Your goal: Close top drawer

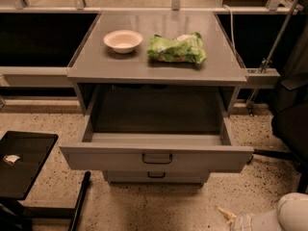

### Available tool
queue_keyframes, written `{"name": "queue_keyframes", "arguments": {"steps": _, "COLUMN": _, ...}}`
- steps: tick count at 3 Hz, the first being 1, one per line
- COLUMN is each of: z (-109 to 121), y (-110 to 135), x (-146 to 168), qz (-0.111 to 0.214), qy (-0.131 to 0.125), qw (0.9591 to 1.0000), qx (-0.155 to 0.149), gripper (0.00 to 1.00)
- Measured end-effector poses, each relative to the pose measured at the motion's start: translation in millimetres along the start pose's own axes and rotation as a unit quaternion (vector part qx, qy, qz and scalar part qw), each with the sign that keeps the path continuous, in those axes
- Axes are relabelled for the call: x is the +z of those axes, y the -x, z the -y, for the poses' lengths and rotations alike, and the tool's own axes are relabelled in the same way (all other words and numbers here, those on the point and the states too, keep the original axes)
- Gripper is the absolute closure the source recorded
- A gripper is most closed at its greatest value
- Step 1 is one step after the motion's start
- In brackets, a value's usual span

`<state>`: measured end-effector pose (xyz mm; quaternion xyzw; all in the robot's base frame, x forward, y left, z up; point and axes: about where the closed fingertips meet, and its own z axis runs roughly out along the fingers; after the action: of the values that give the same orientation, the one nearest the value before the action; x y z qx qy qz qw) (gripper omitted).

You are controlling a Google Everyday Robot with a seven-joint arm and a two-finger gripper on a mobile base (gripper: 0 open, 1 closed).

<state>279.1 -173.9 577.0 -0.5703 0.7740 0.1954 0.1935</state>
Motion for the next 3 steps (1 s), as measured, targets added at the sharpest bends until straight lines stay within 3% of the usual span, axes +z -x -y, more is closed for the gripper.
{"name": "queue_keyframes", "arguments": {"steps": 1, "z": 12, "y": 15, "x": 2, "qz": 0.011, "qy": -0.004, "qw": 0.9998, "qx": -0.017, "gripper": 0.0}}
{"name": "queue_keyframes", "arguments": {"steps": 3, "z": 60, "y": 78, "x": 6, "qz": 0.01, "qy": -0.06, "qw": 0.9964, "qx": -0.058, "gripper": 0.0}}
